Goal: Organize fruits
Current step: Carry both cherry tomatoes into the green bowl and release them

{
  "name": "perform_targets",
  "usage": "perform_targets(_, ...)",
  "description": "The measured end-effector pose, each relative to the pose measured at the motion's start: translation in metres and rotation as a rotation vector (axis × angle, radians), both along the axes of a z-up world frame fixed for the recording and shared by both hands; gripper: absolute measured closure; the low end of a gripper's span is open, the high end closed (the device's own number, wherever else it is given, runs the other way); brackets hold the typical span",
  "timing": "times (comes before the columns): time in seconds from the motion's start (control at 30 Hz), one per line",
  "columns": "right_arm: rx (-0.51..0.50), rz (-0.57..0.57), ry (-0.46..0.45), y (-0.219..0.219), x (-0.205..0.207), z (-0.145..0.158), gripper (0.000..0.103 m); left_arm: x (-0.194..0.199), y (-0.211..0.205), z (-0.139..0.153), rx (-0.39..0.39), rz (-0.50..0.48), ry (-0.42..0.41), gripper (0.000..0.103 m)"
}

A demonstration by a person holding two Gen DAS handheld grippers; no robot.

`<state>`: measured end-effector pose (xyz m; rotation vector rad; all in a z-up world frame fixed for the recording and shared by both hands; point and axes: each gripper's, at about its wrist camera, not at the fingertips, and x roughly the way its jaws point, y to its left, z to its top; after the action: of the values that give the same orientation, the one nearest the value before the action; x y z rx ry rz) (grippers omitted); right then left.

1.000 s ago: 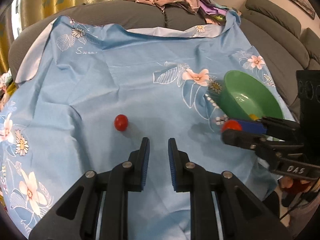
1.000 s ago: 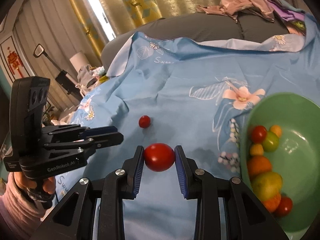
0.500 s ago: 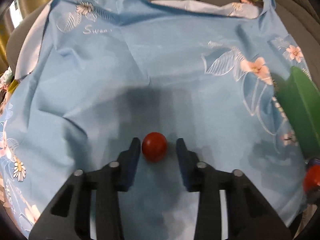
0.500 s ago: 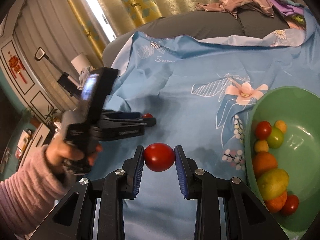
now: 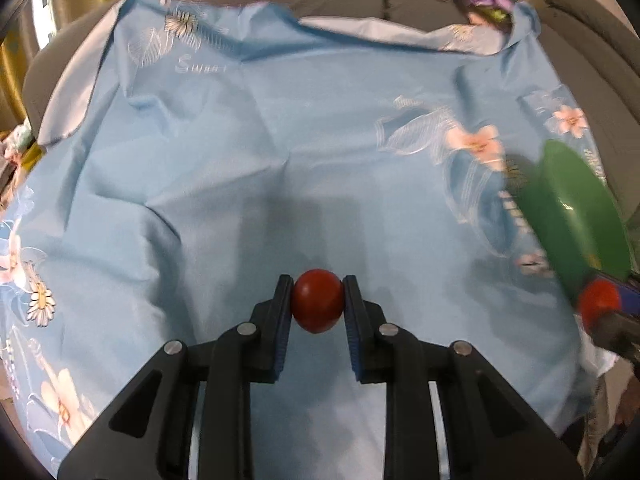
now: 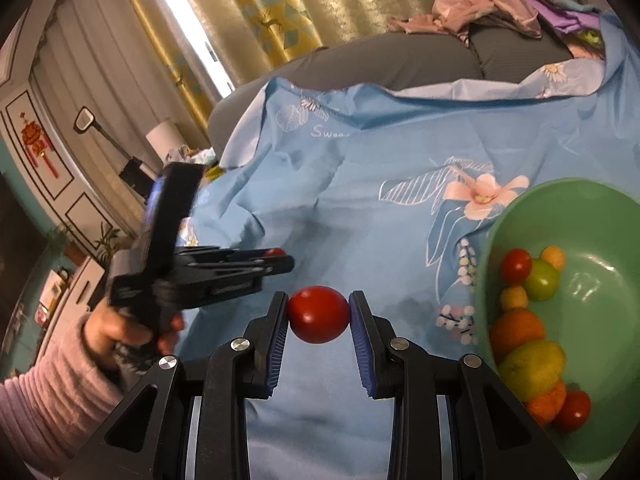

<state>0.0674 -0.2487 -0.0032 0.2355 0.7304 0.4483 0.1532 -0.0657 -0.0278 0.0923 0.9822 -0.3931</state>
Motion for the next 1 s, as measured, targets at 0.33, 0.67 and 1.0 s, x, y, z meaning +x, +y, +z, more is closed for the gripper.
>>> perform_targets(0.33,0.006,-0.068,-0.071,-0.027,-0.035,0.028,0.07,-0.058,-0.038,0.067,-0.017,-0.108,-0.133,0.079)
perform_targets(0.67,0.009,-0.189,-0.103,-0.077,-0.061,0.039,0.07,-0.085,-0.097,0.092,-0.013,-0.24,-0.192,0.079)
perform_targets(1.0,-0.13,-0.338,-0.021,-0.125,-0.046,0.029,0.07,-0.071,-0.181,0.076,0.029,-0.344,-0.139,0.077)
